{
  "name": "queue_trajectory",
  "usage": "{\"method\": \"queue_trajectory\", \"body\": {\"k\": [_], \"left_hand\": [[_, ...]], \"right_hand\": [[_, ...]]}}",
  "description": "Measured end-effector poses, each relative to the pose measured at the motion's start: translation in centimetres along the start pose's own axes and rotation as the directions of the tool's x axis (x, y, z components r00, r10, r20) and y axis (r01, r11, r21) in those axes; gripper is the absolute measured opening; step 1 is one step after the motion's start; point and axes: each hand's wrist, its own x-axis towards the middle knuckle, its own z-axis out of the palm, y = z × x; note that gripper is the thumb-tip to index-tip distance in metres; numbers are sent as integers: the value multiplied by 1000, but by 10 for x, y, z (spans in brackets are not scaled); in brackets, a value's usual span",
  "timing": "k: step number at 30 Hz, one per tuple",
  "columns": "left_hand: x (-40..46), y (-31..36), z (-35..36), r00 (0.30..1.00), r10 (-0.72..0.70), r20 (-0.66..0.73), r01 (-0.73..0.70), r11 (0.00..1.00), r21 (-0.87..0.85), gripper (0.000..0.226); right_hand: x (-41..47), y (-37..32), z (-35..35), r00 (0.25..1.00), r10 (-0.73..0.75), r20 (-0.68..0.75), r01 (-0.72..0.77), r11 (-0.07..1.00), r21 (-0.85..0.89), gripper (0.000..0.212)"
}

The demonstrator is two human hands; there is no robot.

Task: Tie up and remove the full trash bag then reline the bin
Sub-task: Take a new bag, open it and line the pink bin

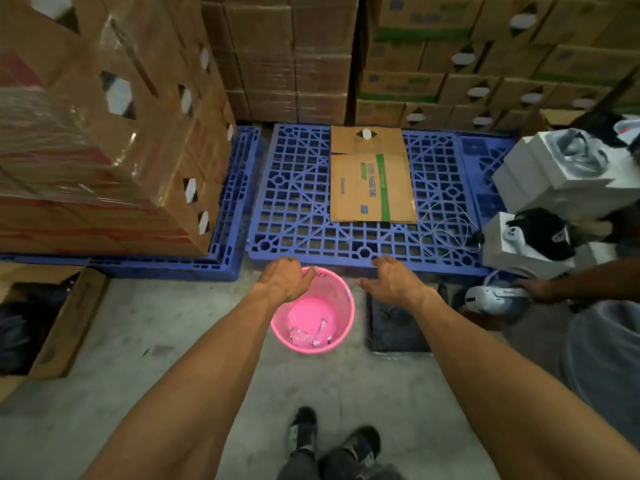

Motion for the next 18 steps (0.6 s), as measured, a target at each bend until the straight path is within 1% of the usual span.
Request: {"method": "queue_trajectory", "body": {"k": [5,8,13,16,18], "left_hand": [[29,42,50,997,73,23,-73,997,11,62],[53,65,91,995,63,74,-61,998,-31,61],[109,106,190,994,36,103,-25,993,-113,63],[141,132,261,993,43,113,-31,993,-111,63],[165,147,308,991,64,119,-52,993,-104,62]], "right_hand": [[22,55,34,998,61,-17,-61,997,39,71],[44,92,59,995,104,8,-105,994,15,67],[105,171,124,988,154,17,-155,988,23,63],[141,221,177,988,157,-5,-157,988,11,67],[164,254,214,981,195,-10,-195,981,2,67]]}}
